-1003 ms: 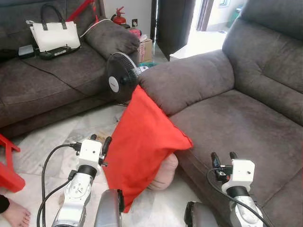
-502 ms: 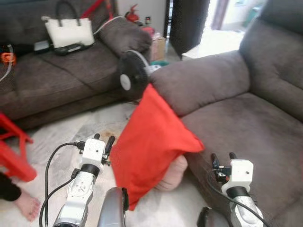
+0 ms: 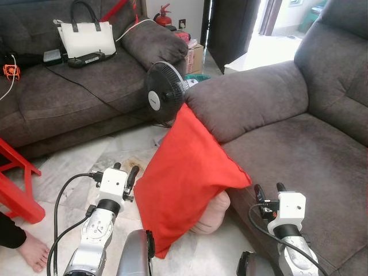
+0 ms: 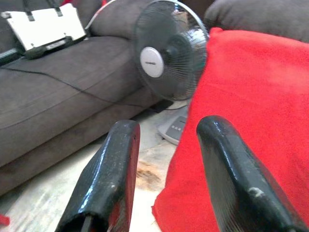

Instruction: Move the pillow to the sofa from floor

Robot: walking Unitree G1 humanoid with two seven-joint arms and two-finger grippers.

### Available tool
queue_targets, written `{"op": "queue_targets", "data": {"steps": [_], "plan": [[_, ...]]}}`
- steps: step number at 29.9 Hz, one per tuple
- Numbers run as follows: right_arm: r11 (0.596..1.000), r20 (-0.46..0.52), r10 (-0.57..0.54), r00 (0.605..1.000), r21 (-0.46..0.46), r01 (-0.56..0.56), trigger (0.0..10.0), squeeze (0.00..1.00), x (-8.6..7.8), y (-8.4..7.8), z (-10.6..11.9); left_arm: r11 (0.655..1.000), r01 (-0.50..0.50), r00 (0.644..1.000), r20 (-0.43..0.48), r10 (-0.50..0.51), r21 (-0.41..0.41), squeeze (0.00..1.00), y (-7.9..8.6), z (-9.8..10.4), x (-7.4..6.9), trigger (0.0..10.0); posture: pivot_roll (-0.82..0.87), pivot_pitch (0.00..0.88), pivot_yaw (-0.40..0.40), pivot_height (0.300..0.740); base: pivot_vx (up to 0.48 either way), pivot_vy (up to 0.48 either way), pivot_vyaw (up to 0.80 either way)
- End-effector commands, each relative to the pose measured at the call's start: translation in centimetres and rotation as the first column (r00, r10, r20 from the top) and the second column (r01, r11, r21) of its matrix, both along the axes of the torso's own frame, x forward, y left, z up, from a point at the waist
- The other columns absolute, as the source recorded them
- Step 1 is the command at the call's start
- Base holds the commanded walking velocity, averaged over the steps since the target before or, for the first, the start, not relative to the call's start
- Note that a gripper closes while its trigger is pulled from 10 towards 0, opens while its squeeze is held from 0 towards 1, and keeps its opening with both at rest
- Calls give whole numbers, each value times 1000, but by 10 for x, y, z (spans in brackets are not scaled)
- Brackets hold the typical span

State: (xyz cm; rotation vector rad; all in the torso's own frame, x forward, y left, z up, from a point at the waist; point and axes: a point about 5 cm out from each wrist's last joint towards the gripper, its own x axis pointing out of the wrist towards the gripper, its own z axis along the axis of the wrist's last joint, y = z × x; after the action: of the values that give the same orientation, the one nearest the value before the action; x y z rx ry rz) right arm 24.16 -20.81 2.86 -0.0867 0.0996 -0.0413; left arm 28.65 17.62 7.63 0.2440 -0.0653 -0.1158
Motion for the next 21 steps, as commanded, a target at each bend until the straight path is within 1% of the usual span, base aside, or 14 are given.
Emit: {"op": "queue_targets", "data": {"steps": [1,11,13,21], "plan": [[1000,9,11,1000,-11,-11,10000,0,2,1,2,1000,-10,1000,-12,10,4,0,4,-2,0,10000,57,0,-27,552,0,0,800],[1000,5,16,1000,-4,-16,10000,0,1,3,0,1000,-7,1000,-6,7,14,0,3,-2,-1,10000,57,0,-29,552,0,0,800],[1000,5,16,1000,0,-16,10000,0,1,3,0,1000,-6,1000,-5,6,12,0,3,-2,-1,10000,58,0,-29,552,0,0,438],[1000,3,10,1000,12,-10,10000,0,2,2,0,1000,-5,1000,-23,5,0,0,2,-4,-1,10000,57,0,-31,552,0,0,0]]}}
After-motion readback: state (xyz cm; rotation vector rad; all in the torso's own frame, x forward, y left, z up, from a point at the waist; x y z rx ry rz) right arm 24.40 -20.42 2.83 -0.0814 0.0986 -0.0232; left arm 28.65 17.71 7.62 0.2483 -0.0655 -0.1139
